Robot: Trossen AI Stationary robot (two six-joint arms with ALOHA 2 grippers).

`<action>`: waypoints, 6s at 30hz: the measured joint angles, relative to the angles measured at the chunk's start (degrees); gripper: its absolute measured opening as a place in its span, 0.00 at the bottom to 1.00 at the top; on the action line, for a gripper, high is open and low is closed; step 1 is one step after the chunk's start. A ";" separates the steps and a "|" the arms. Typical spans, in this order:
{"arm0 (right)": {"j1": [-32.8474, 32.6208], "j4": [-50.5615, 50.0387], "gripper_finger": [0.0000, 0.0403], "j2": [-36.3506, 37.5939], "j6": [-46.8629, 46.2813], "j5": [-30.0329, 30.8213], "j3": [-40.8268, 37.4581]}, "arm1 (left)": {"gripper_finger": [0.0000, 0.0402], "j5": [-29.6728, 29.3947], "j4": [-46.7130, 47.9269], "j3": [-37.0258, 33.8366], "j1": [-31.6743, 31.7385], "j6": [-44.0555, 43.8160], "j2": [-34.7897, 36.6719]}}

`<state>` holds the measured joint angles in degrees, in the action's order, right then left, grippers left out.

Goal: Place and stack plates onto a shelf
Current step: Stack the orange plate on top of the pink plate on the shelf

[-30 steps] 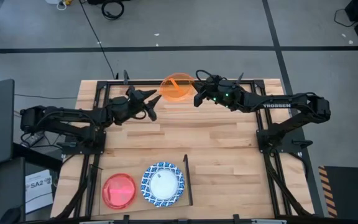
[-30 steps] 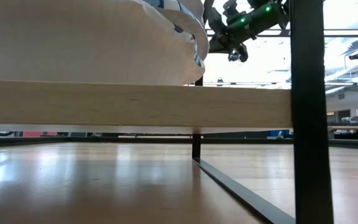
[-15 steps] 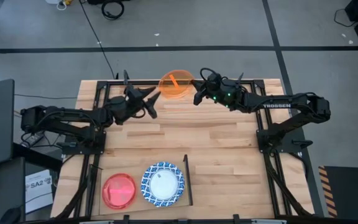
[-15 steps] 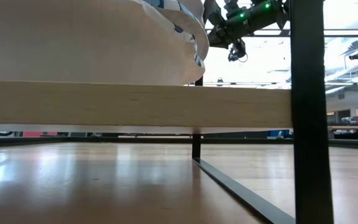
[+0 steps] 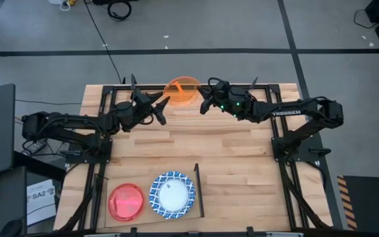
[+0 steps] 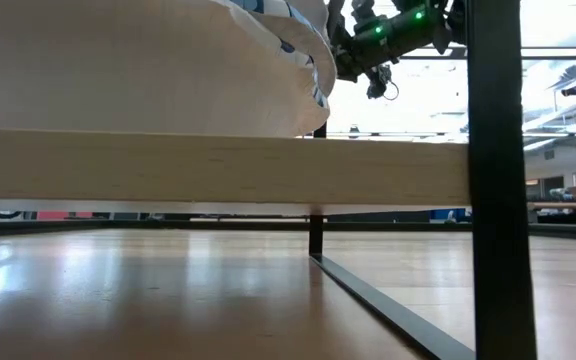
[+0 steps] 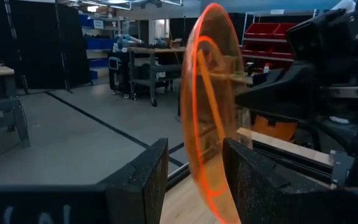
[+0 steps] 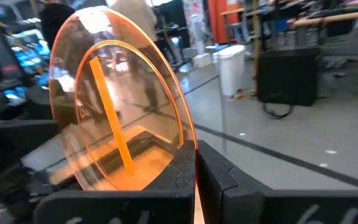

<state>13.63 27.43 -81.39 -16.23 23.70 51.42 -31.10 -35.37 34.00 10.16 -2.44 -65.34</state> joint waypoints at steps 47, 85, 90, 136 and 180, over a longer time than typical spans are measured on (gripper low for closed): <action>0.07 0.93 0.06 0.00 0.83 -0.07 0.00 | 0.02 -4.01 0.58 -0.02 0.03 0.03 0.07; 0.20 -2.70 0.52 5.10 5.96 -17.39 0.00 | 0.02 -3.70 0.91 -0.02 -0.03 0.11 0.02; 0.37 -10.39 0.52 10.23 5.96 -17.39 0.00 | 0.02 -3.76 0.91 -0.02 -0.01 0.09 0.02; 0.37 -49.43 0.52 35.80 7.21 -17.41 -0.04 | 0.02 25.54 27.41 0.02 -8.51 -24.59 13.74; 0.37 -49.45 0.52 35.50 7.16 -17.41 -0.04 | 0.02 51.71 74.18 0.02 -39.23 -50.59 19.61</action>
<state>13.99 -22.02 -45.89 -9.07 6.28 51.37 20.60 38.81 34.02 -29.07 -53.03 -45.74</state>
